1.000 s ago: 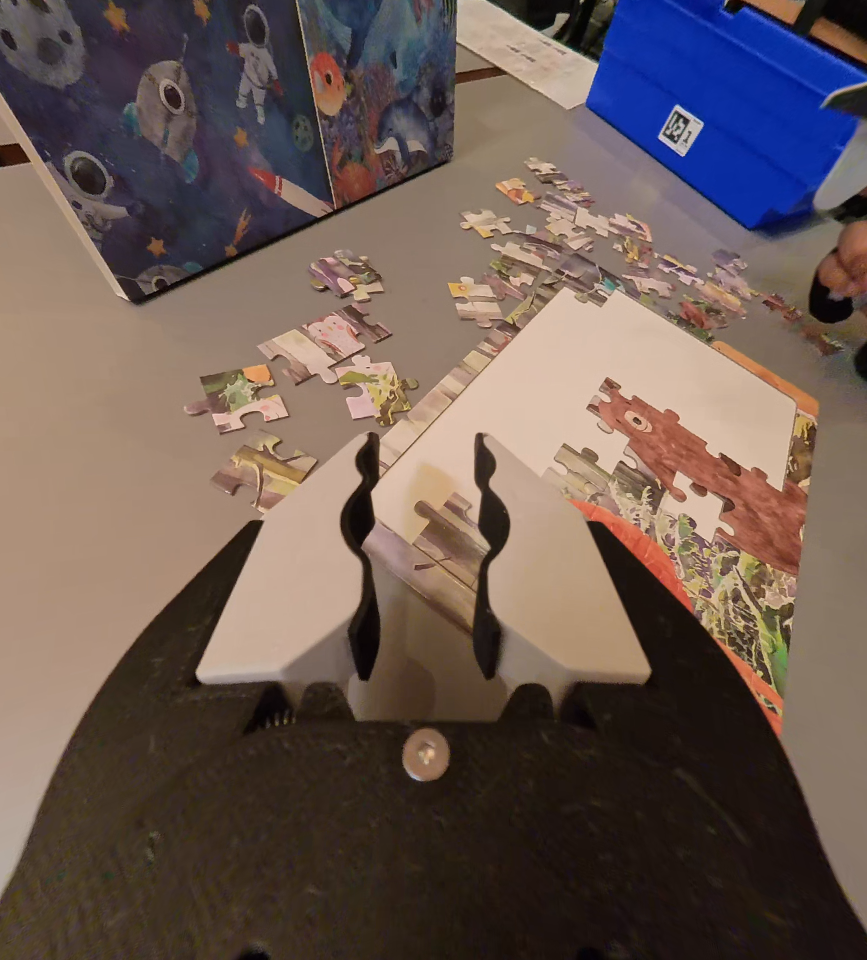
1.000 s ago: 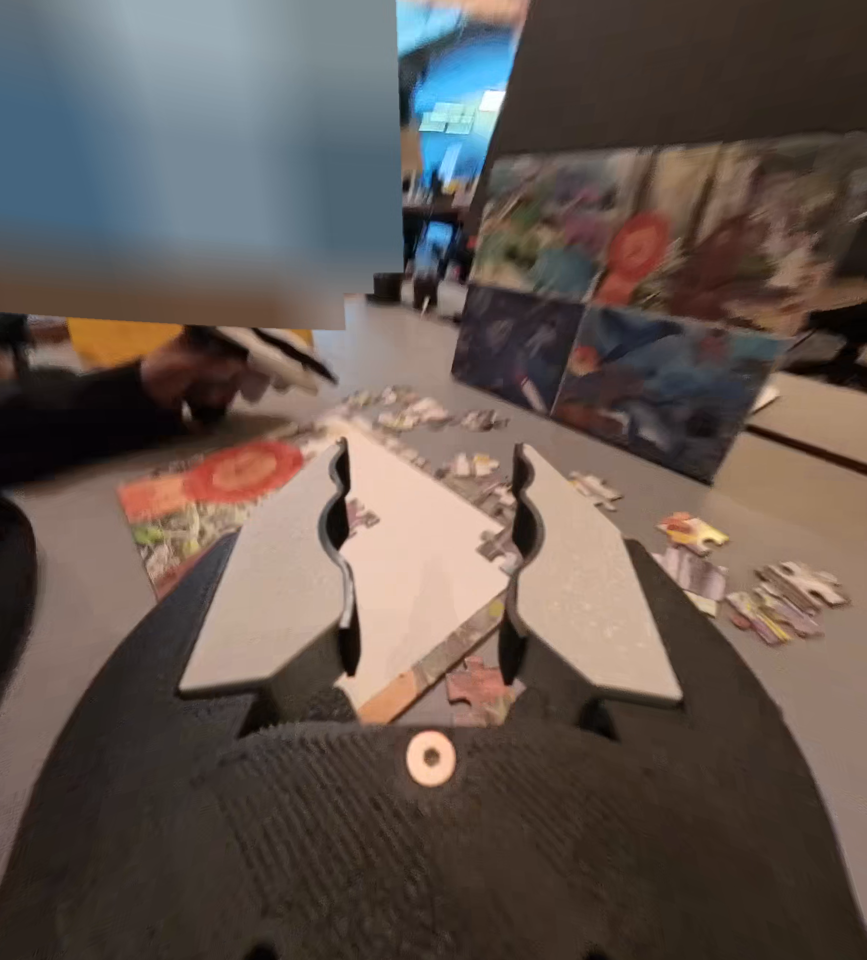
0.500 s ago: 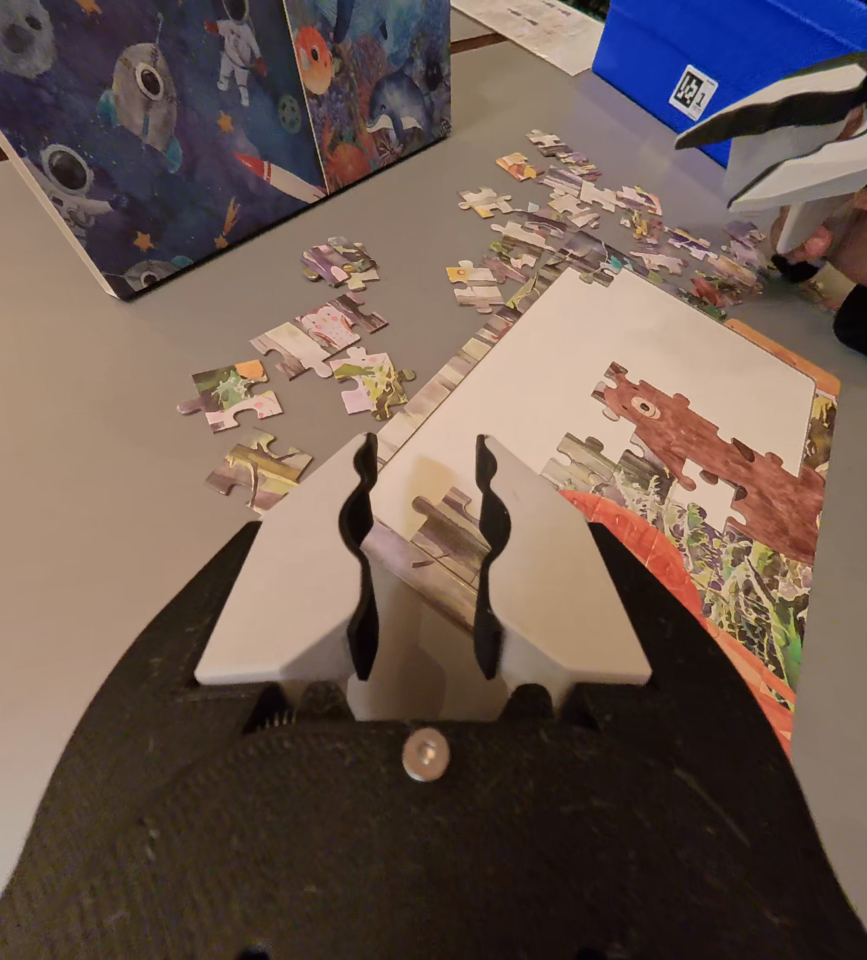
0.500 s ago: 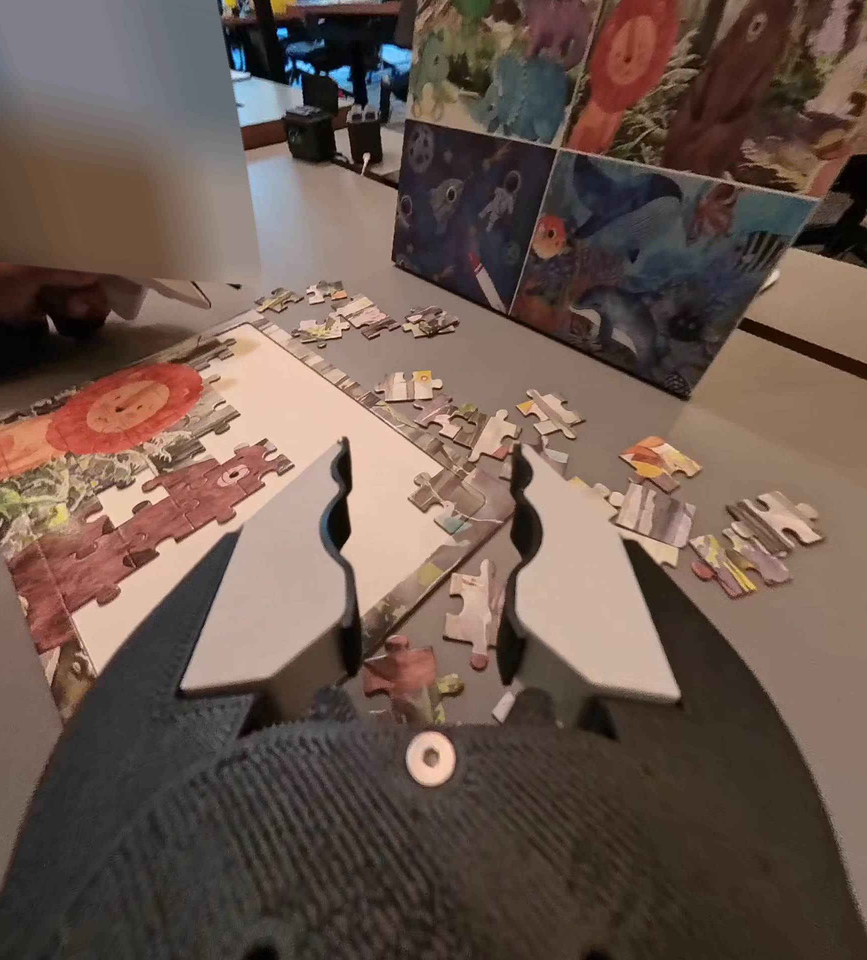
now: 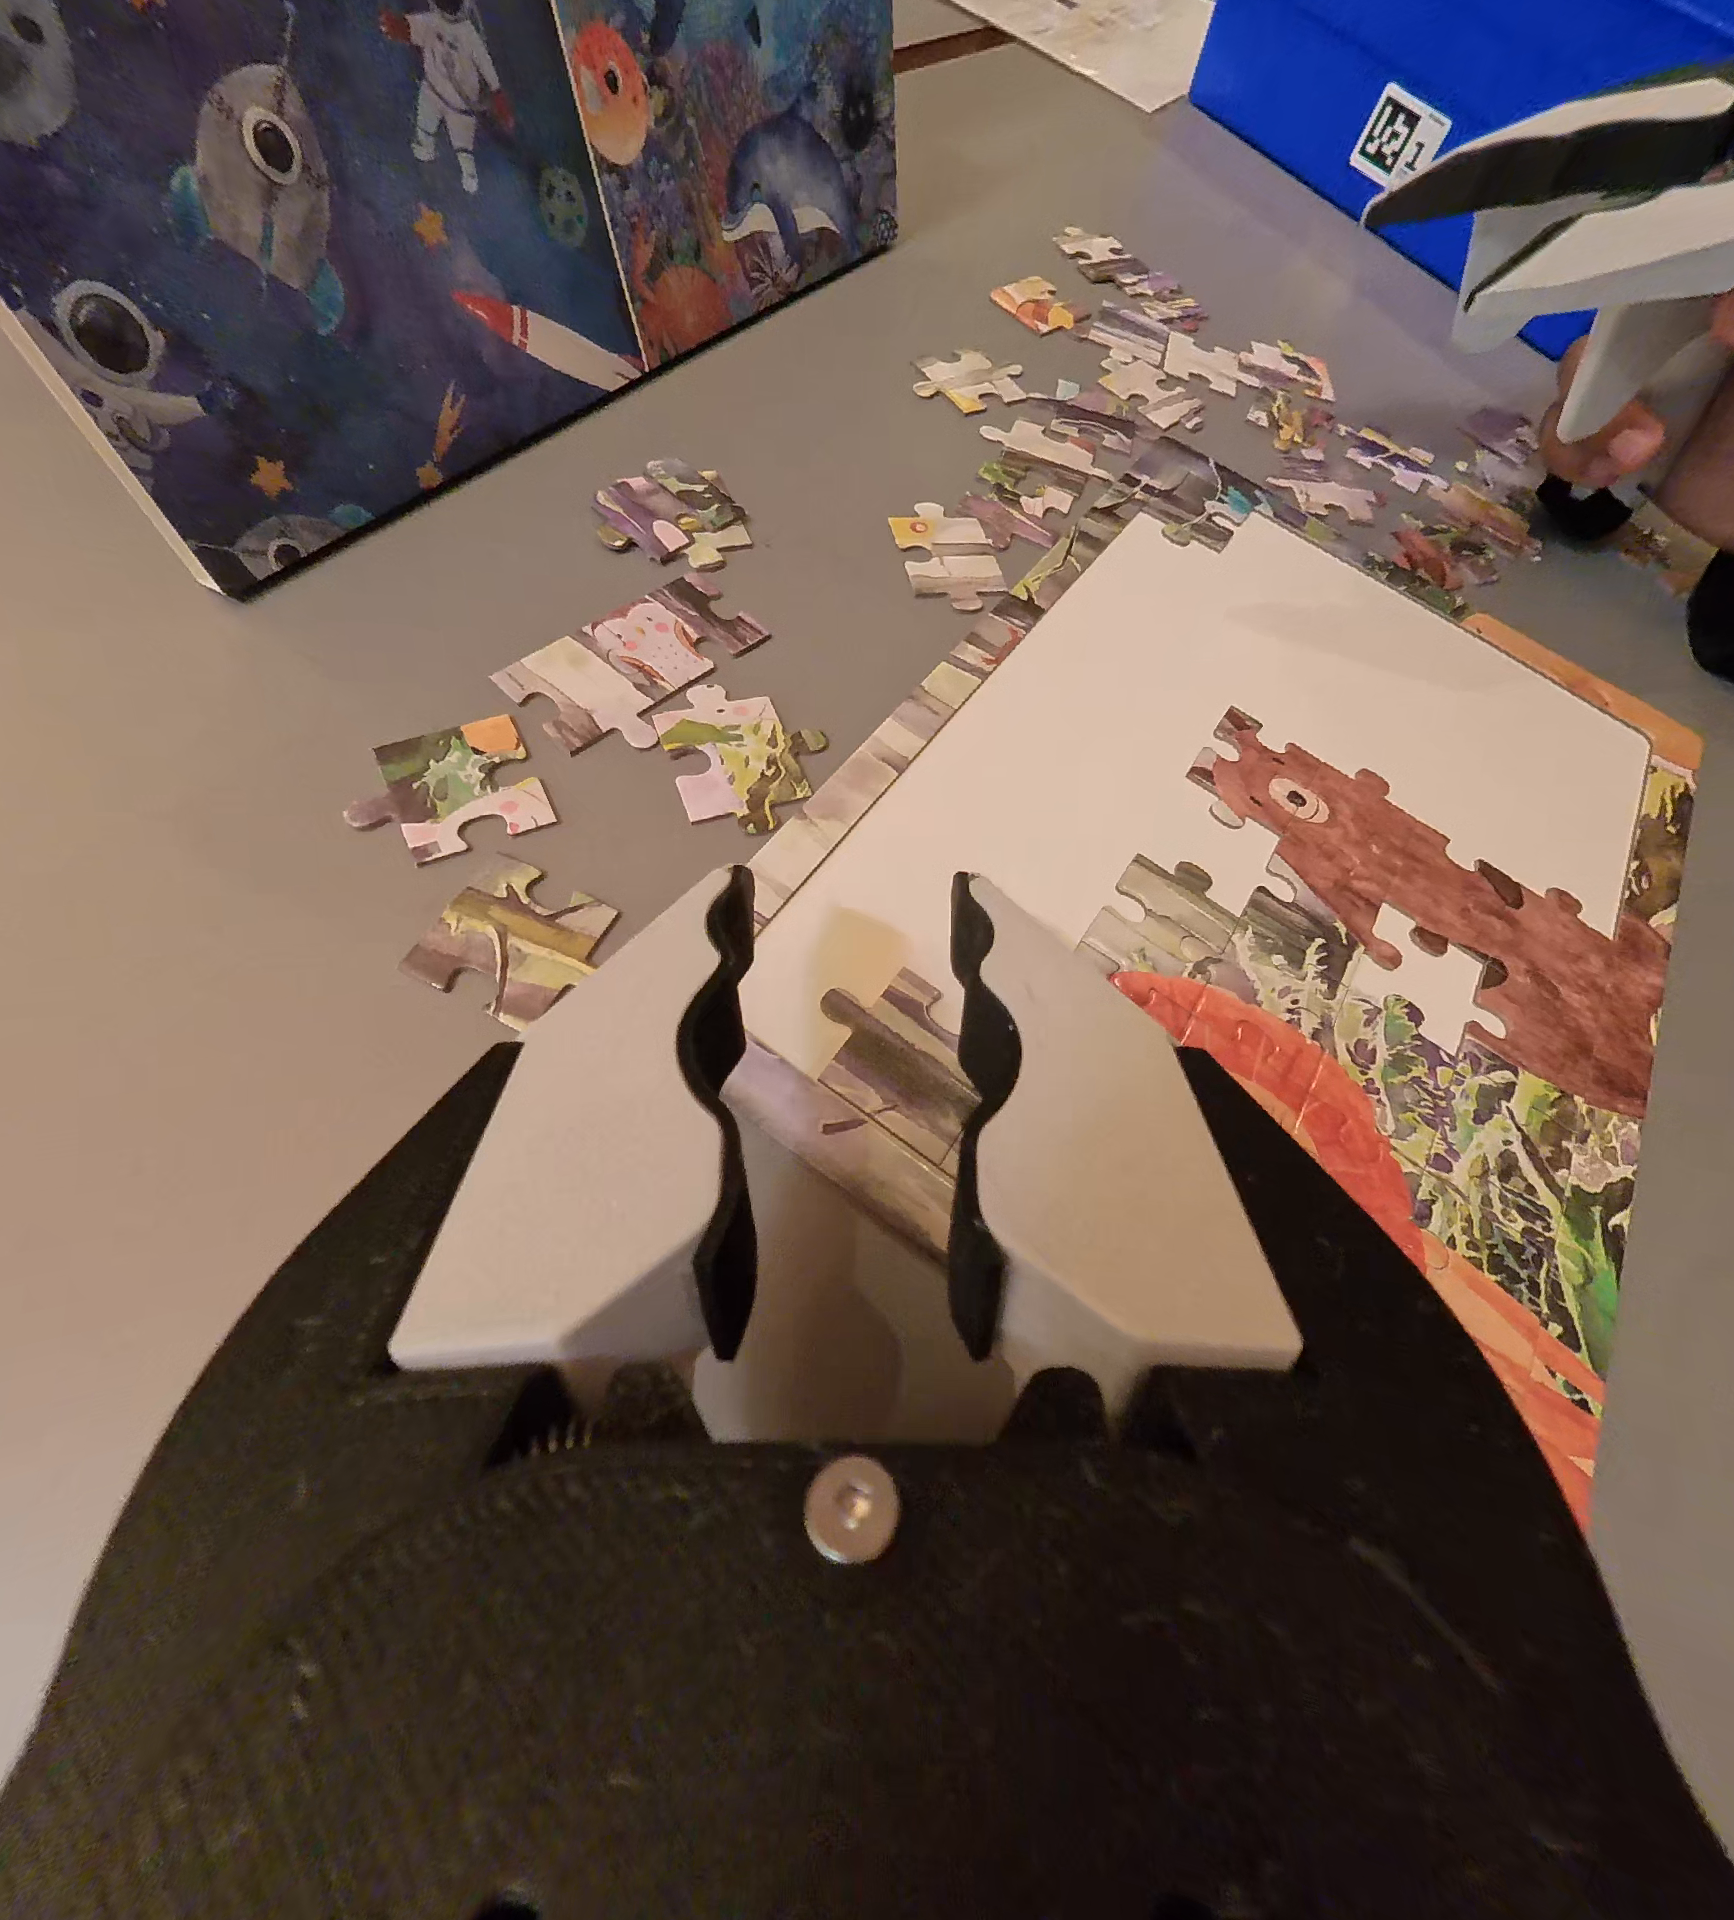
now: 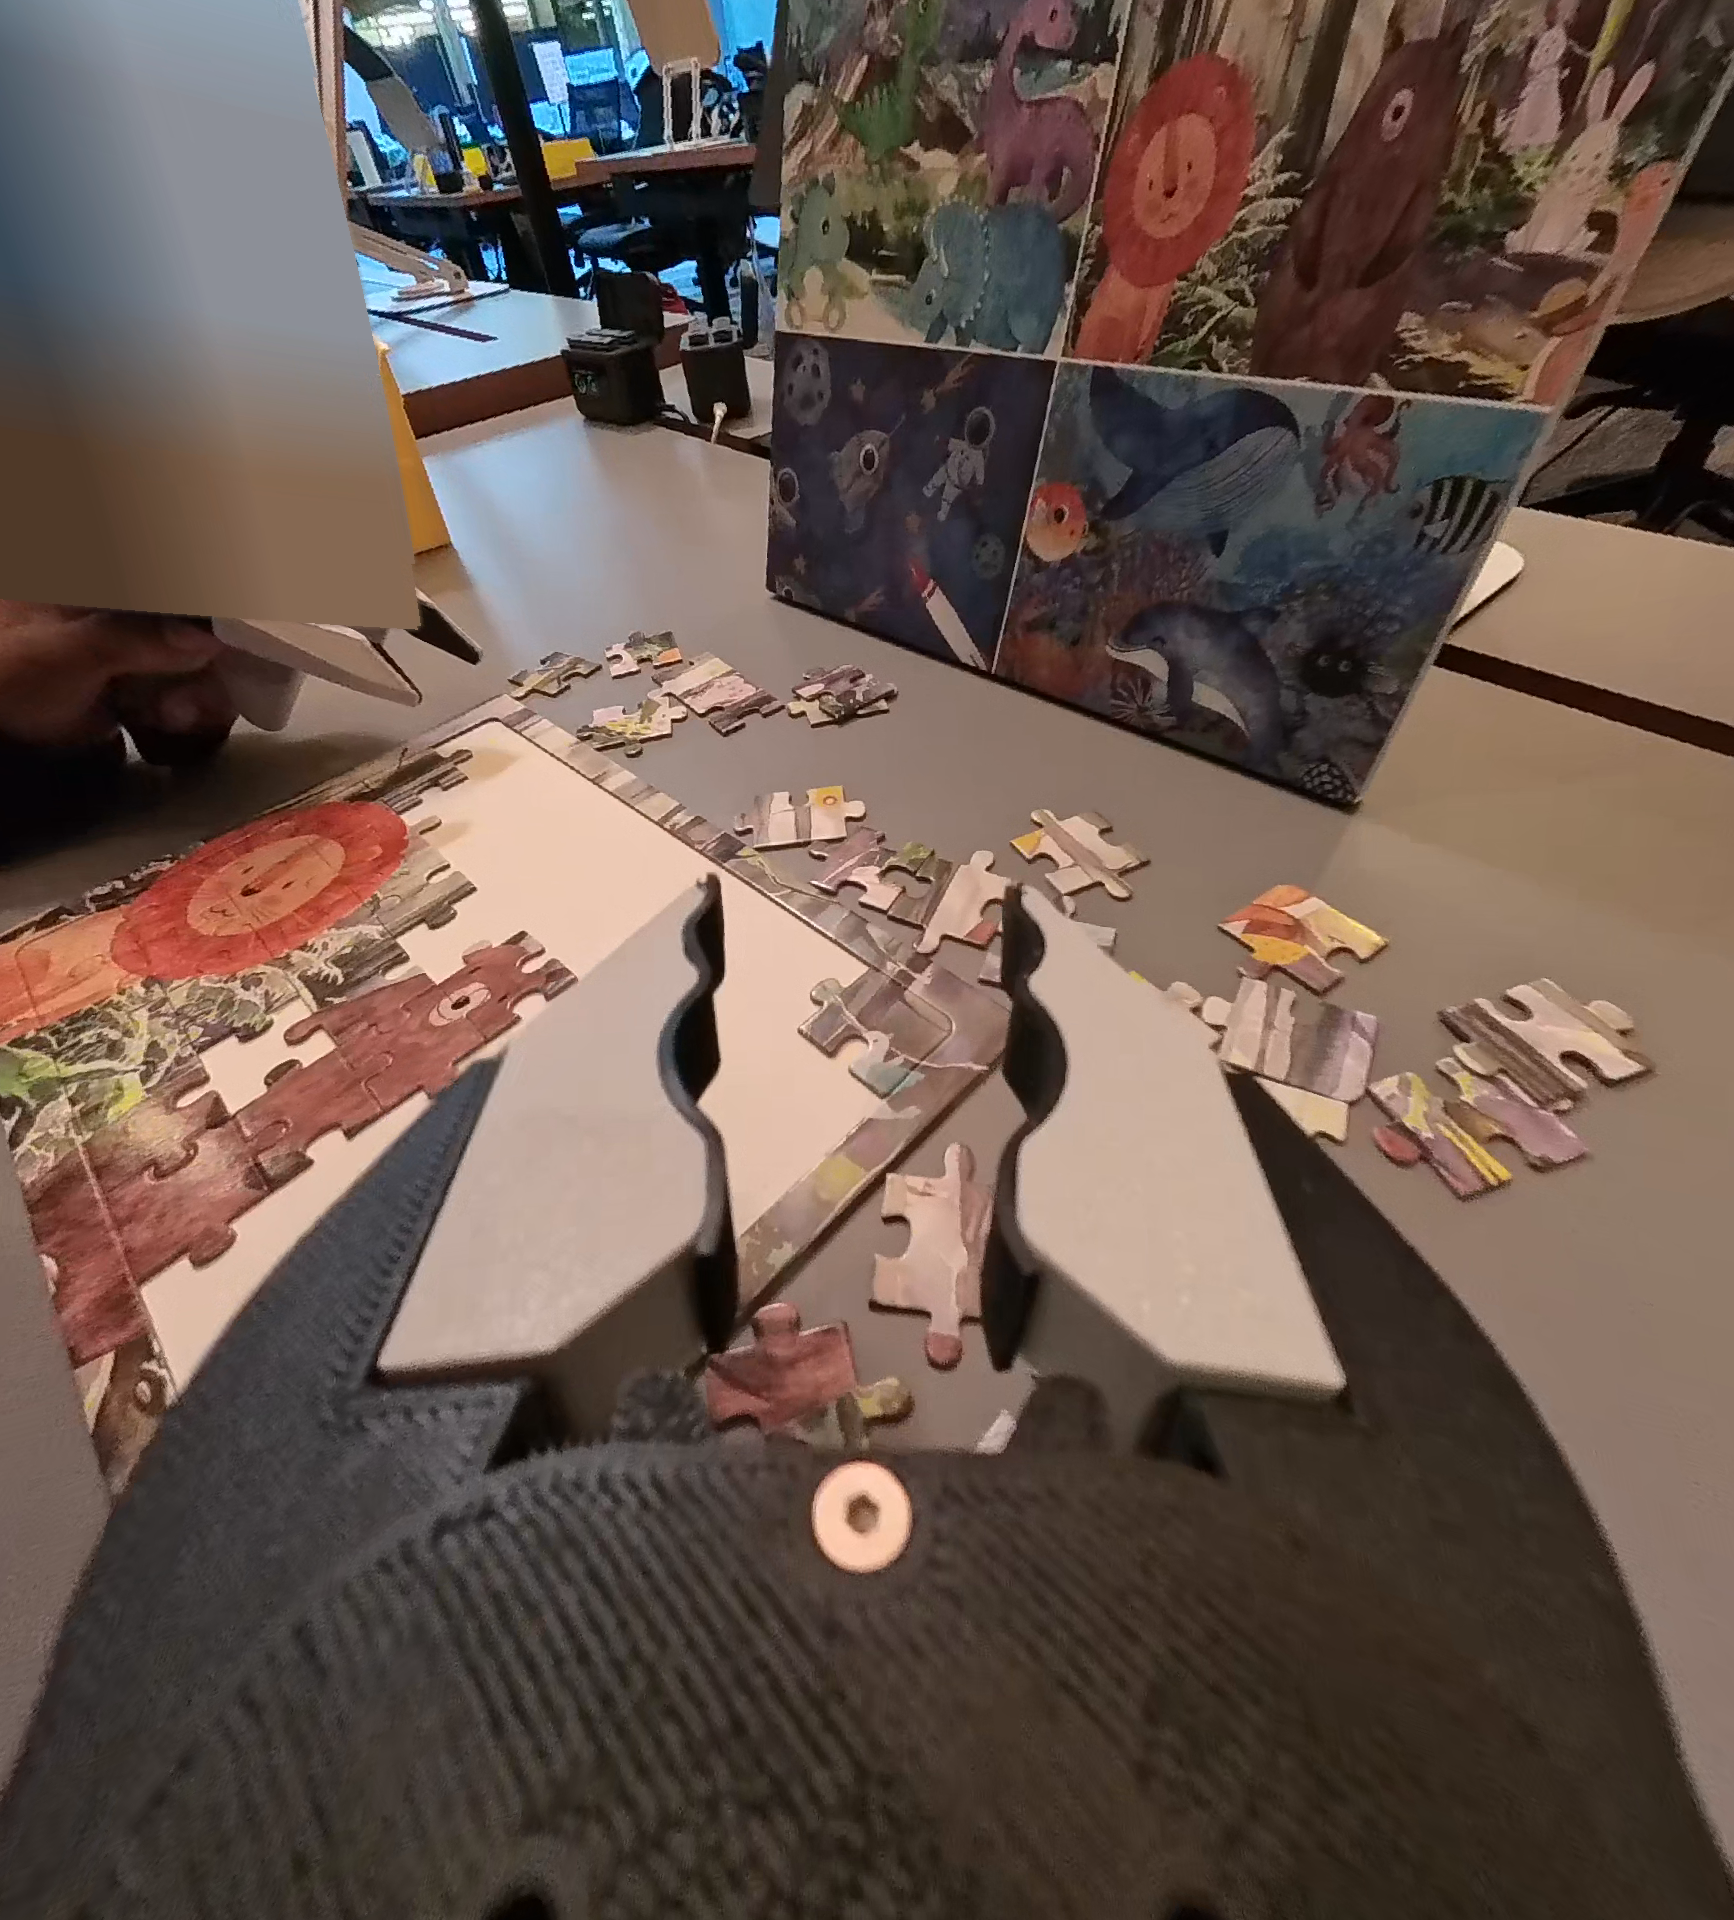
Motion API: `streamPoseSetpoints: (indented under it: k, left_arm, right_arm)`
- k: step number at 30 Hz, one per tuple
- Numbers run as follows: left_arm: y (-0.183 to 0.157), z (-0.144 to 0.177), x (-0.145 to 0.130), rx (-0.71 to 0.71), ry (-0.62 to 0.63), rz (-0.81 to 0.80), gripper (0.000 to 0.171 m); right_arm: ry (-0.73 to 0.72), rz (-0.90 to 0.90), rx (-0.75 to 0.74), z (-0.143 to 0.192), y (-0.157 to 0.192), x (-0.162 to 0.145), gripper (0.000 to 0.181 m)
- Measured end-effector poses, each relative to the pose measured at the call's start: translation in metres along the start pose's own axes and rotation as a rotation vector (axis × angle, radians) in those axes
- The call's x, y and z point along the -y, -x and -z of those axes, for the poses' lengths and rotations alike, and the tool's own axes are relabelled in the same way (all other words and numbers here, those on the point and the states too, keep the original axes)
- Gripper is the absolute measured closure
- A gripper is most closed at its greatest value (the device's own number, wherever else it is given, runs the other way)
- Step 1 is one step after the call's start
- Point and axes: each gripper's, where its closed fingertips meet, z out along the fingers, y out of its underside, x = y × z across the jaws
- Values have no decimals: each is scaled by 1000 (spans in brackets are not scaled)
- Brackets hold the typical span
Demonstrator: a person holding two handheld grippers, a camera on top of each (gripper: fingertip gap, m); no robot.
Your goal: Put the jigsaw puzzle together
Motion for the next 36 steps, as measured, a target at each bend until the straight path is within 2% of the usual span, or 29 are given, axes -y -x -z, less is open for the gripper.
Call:
streamPoseSetpoints:
  k: [7, 17, 26, 30, 32, 33, 35, 36]
  left_arm:
    - [0, -1, -1, -4, 6, 2, 135]
    - [0, -1, 0, -5, 4, 6, 135]
    - [0, -2, -2, 0, 15, -4, 135]
    - [1, -2, -1, -7, 14, 10, 135]
    - [1, -2, -1, -14, 14, 18, 135]
    - [0, -2, -1, -15, 13, 17, 135]
    - [0, -2, -1, -11, 13, 7, 135]
    - [-1, -2, -1, -9, 14, 0, 135]
  right_arm:
    - [38, 72, -41, -2, -1, -4, 129]
    - [29, 73, -50, 0, -3, -2, 131]
    - [51, 79, -139, 7, -24, -4, 133]
    - [85, 135, -232, 9, -56, 22, 119]
    - [135, 129, -200, 0, -63, 39, 115]
    - [175, 138, -169, -7, -66, 43, 121]
    - [272, 196, -113, -24, -77, 38, 148]
    - [308, 233, -103, -33, -87, 31, 150]
